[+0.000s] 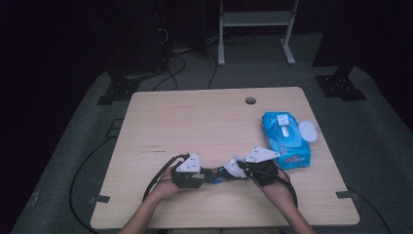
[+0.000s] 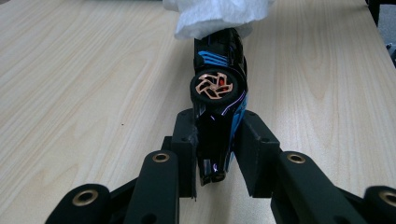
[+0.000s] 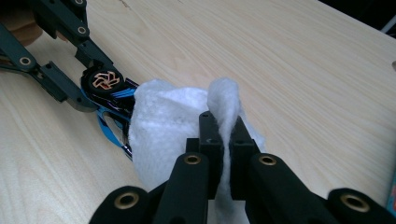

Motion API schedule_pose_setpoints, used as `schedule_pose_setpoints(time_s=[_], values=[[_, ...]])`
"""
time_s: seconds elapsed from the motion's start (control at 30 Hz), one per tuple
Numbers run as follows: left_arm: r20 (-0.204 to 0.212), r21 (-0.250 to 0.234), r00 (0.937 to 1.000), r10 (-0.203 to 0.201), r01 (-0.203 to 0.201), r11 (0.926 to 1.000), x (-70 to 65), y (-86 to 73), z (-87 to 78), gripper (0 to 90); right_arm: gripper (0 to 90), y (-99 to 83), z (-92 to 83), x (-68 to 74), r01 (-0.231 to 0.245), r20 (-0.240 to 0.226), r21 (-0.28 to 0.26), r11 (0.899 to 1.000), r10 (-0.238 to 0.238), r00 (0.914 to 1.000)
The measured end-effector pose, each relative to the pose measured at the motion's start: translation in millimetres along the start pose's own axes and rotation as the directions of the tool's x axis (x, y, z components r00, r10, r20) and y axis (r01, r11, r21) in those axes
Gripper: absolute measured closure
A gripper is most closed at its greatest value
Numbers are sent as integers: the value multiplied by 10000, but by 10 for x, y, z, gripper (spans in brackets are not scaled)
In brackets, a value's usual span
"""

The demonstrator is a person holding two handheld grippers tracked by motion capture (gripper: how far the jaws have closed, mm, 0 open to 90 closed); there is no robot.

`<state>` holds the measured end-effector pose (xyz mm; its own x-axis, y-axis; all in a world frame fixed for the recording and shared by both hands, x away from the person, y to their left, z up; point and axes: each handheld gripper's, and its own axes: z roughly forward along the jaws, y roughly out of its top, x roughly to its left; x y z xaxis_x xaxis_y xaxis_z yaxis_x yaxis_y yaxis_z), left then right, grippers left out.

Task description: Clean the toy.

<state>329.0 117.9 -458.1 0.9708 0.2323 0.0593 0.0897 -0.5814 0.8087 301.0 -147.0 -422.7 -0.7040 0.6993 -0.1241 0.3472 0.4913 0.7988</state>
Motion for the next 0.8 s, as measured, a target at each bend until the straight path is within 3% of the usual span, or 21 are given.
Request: schedule_pose_setpoints(time_s=[0.1,0.2,0.37,0.43,0.53,0.6,0.7,0.8], values=[[1,-30,10000,-25,25,10000,1,-4,1,700,876,19,20,46,48,-340,-71,10000,-50,9994],[-16,-68,10000,-54,54,10000,3,-11,1,699,877,15,6,16,182,-280,-4,9998,-182,9994],[4,-78,10000,-45,45,10000,5,-14,1,700,877,-55,-44,-150,-606,-143,16,9982,607,9981],[0,-73,10000,-45,45,10000,5,-12,1,700,877,-40,-39,-110,-527,-190,53,9986,528,9984],[-19,-67,9999,-113,113,9999,6,-13,0,699,876,5,7,7,-251,-751,-71,9997,245,9969],[-41,-56,9999,-103,103,9999,6,-13,-2,700,877,16,20,39,-107,-715,-56,9999,103,9974],[-51,-65,10000,-73,72,10000,4,-16,-5,700,877,-11,-20,-71,-327,-668,9,9995,327,9972],[-6,-78,9999,-126,126,9999,15,-21,-6,699,877,-94,-103,-239,-932,-193,135,9956,934,9954]])
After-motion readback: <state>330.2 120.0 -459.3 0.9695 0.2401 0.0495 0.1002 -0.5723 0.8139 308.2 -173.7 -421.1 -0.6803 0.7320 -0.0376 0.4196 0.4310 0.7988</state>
